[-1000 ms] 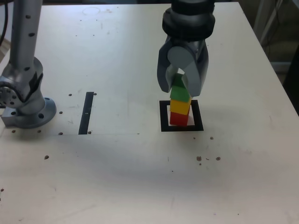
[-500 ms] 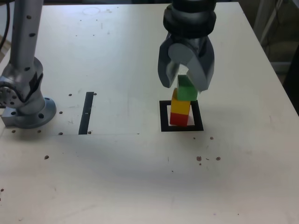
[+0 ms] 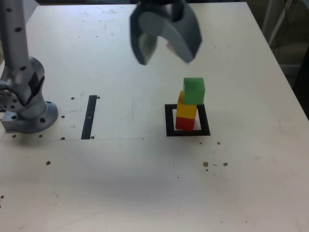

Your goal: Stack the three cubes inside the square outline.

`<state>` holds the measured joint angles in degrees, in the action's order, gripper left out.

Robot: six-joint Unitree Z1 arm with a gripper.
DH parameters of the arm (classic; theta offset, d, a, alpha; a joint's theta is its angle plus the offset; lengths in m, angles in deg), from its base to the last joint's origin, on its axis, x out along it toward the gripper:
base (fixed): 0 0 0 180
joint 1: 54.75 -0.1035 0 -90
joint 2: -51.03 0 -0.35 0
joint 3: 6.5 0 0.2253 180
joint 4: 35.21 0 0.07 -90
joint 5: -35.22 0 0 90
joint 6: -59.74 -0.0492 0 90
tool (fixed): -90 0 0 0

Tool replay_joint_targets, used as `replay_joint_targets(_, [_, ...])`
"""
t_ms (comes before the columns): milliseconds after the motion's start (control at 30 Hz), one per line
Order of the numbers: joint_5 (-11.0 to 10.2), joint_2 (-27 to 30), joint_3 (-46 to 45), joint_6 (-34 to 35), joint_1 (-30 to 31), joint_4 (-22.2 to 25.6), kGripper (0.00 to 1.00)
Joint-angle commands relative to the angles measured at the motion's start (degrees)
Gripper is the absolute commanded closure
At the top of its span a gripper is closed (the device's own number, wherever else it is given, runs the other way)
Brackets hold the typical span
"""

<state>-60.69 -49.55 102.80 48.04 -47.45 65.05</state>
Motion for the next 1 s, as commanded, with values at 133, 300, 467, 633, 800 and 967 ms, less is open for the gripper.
replay_joint_targets(133, [0.89,9.08,-11.28,2.33,0.07,-0.10,0.01])
replay_joint_targets(300, [0.72,18.21,-24.84,5.67,0.08,-2.18,0.01])
replay_joint_targets(467, [1.58,20.38,-33.76,8.59,0.08,-7.44,0.01])
replay_joint_targets(633, [3.46,20.43,-40.46,13.06,0.08,-12.22,0.01])
replay_joint_targets(800, [3.58,20.32,-44.40,16.18,0.07,-14.40,0.01])
replay_joint_targets(967, [3.32,19.69,-49.43,18.52,0.08,-18.08,0.01])
